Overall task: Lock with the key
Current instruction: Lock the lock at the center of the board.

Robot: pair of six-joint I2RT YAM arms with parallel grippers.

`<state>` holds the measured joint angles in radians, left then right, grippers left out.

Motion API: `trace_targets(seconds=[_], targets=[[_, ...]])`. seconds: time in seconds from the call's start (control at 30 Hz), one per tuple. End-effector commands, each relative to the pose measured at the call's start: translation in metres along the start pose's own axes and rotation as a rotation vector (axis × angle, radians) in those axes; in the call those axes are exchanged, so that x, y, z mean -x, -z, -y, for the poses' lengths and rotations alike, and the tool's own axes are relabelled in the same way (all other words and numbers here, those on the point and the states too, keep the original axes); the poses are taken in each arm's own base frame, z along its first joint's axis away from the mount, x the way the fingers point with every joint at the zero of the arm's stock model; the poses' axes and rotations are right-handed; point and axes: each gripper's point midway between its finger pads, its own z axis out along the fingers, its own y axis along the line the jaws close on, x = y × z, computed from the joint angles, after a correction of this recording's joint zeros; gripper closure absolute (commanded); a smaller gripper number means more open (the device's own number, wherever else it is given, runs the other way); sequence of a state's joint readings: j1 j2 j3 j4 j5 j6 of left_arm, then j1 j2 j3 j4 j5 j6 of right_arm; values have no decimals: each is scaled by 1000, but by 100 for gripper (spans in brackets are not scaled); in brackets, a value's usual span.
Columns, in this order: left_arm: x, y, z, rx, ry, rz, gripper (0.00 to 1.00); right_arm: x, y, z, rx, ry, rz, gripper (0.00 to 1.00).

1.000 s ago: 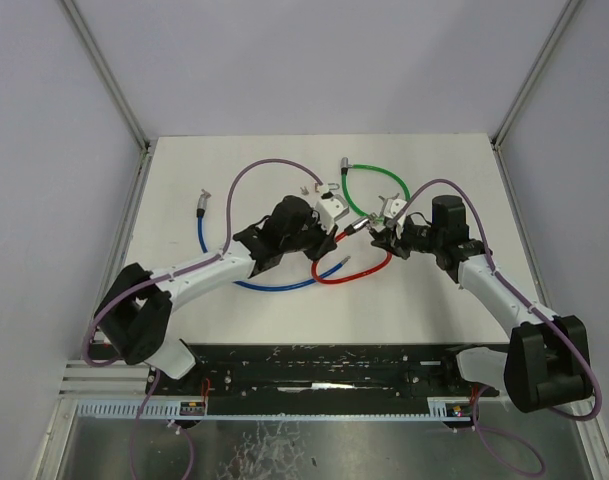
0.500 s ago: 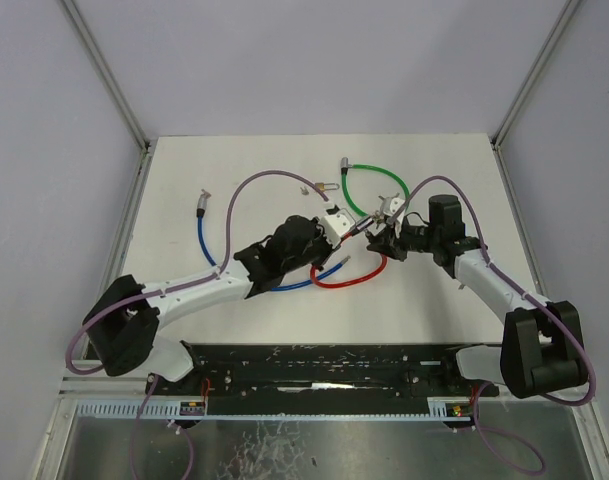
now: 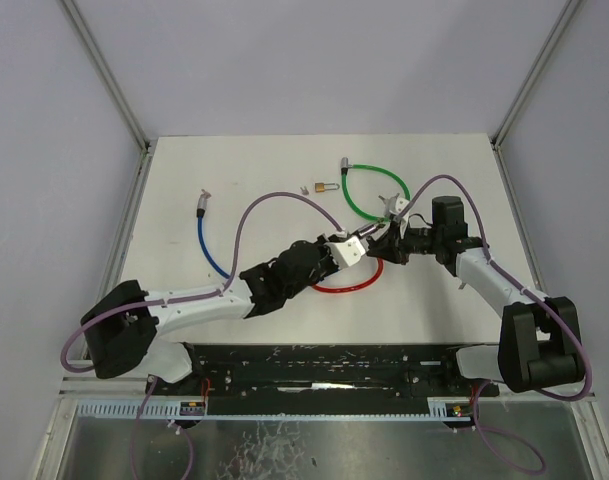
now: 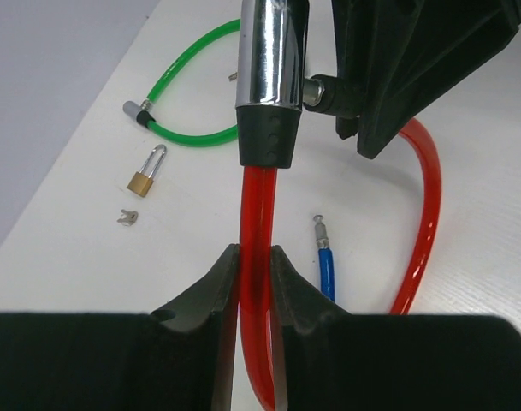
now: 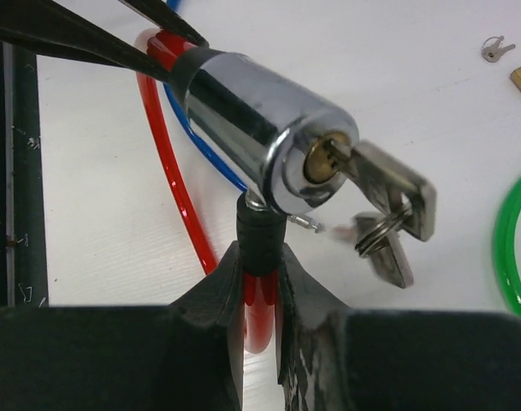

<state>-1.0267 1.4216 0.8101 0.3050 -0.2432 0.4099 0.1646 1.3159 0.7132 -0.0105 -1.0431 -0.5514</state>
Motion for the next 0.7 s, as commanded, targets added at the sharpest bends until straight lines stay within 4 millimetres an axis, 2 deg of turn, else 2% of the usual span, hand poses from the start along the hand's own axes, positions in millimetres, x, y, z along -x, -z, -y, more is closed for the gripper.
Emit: trace_targets(seconds=[0.0, 0.17, 0.4, 0.67], targets=[[-3, 1, -10, 69, -110, -40, 100, 2, 2, -16, 60, -27, 31, 100], [-15, -1, -2, 28, -108, -92, 100, 7, 6, -18, 57, -17, 89, 100], [-14, -5, 23, -102, -67, -108, 100, 11, 5, -12, 8, 69, 131, 100], [-2, 2, 8, -30, -79, -53, 100, 1, 3, 2, -16, -56, 51, 100]])
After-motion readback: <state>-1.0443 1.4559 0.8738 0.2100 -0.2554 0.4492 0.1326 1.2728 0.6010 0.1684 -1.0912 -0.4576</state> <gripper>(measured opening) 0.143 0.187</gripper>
